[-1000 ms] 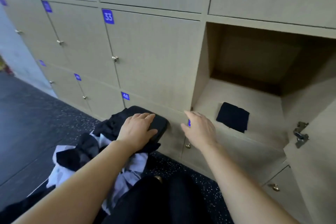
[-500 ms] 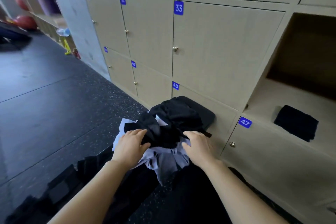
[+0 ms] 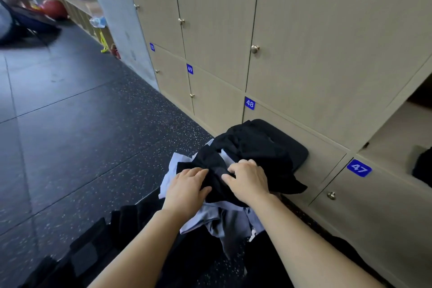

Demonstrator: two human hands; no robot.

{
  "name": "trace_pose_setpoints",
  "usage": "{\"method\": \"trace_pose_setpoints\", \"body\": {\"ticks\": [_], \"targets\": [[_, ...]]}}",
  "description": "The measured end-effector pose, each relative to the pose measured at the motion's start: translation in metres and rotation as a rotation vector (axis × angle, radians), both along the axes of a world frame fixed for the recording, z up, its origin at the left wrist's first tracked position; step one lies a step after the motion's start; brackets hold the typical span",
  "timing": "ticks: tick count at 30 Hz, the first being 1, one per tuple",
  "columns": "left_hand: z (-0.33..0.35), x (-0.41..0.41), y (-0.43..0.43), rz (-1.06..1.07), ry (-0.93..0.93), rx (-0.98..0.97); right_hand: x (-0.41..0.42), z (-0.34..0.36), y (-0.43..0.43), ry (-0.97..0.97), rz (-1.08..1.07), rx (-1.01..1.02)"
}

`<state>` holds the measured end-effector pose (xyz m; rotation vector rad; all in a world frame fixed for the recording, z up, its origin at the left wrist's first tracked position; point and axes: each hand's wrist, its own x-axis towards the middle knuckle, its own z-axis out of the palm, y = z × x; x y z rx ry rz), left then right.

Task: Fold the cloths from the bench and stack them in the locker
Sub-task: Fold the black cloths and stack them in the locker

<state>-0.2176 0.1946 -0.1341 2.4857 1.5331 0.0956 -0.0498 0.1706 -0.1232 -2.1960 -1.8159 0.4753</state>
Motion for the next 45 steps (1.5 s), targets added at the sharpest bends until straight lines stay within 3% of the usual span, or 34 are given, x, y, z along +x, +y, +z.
{"method": "trace_pose_setpoints", "body": {"ticks": [2,8,11,15,21,26,31,33,35,37,41,45], "targets": [[-0.001,0.0,0.001,-0.001,-0.002,-0.019,0.0,0.0,0.006,0.076,-0.043,0.024],[0.0,-0.002,0.008,0.001,0.032,-0.037,0.023,0.039,0.023,0.674,-0.307,0.255],[0.0,0.001,0.012,-0.011,0.059,-0.071,0.038,0.063,0.025,0.838,-0.325,0.332],[0.005,0.01,0.017,0.003,0.015,-0.06,0.05,0.076,0.028,0.864,-0.302,0.329],[0.026,0.041,0.014,-0.047,-0.185,0.07,0.043,0.061,0.032,0.745,-0.249,0.106],[0.003,0.053,0.025,-0.159,0.045,-0.044,0.045,0.061,0.032,0.789,-0.306,0.243],[-0.012,0.051,0.028,-0.162,0.156,-0.132,0.064,0.08,0.035,1.018,-0.339,0.295],[-0.008,0.053,0.028,-0.148,0.084,-0.141,0.068,0.09,0.033,1.108,-0.332,0.303],[0.004,0.057,0.028,-0.088,-0.104,-0.12,0.071,0.098,0.031,1.179,-0.324,0.317],[0.022,0.064,0.028,0.039,-0.419,-0.105,0.072,0.105,0.029,1.224,-0.318,0.341],[0.065,0.074,0.024,0.165,-0.997,-0.328,0.073,0.119,0.016,1.278,-0.3,0.36],[0.105,0.076,0.017,0.252,-1.215,-0.277,0.075,0.138,-0.006,1.285,-0.262,0.406]]}}
